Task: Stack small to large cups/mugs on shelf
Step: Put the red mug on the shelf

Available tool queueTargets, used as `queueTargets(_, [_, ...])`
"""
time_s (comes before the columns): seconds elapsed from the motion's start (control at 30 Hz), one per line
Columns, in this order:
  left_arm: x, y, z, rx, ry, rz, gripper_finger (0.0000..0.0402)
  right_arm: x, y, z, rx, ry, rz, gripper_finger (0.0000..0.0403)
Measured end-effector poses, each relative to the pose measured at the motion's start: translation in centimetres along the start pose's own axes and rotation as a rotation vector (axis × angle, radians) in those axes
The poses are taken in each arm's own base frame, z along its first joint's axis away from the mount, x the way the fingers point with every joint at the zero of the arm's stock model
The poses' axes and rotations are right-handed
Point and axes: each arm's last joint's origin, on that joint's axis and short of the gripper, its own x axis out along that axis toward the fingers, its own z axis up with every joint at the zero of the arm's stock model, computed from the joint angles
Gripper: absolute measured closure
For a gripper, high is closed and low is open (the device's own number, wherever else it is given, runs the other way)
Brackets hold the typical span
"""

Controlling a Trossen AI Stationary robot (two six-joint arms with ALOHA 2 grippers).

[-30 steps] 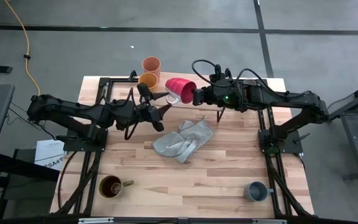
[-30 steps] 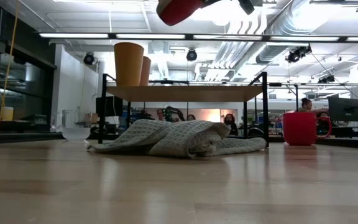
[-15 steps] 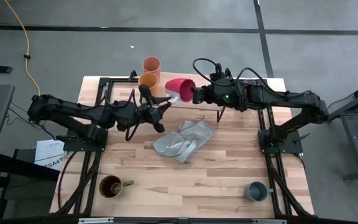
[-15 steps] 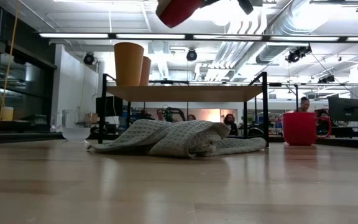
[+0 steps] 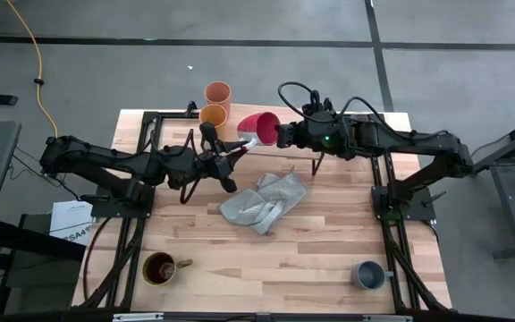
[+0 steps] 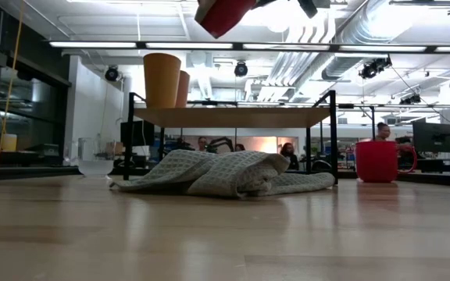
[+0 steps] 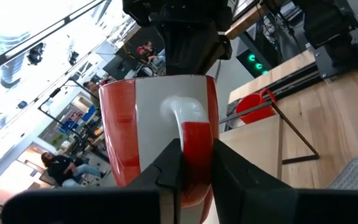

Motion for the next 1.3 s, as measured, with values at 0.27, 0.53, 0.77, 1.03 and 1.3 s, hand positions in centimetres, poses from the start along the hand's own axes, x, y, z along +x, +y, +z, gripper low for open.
queueTargets(0.27, [-0.4, -0.3, 0.3, -0.003, -0.004, 0.0, 0.0359, -0.2, 0.0, 0.1, 0.003, -0.007, 0.002, 0.0317])
queueTargets(0.53, [-0.6, -0.4, 0.4, -0.033, 0.013, 0.011, 0.0359, -2.6, -0.2, 1.9, 0.01, -0.103, 0.016, 0.0242])
queueTargets(0.77, [-0.3, 0.9, 1.7, -0.471, 0.013, 0.095, 0.0359, -7.1, -1.1, 4.2, -0.074, -0.214, 0.012, 0.0215])
queueTargets(1.03, [2.4, 1.4, 5.4, -0.829, -0.024, 0.15, 0.0359, -10.1, -2.2, 5.3, -0.132, -0.245, 0.0, 0.0214])
queueTargets(1.3, [7.2, -2.3, 4.0, -1.028, 0.096, 0.347, 0.0359, -10.3, -2.7, 5.2, -0.17, -0.221, -0.034, 0.0214])
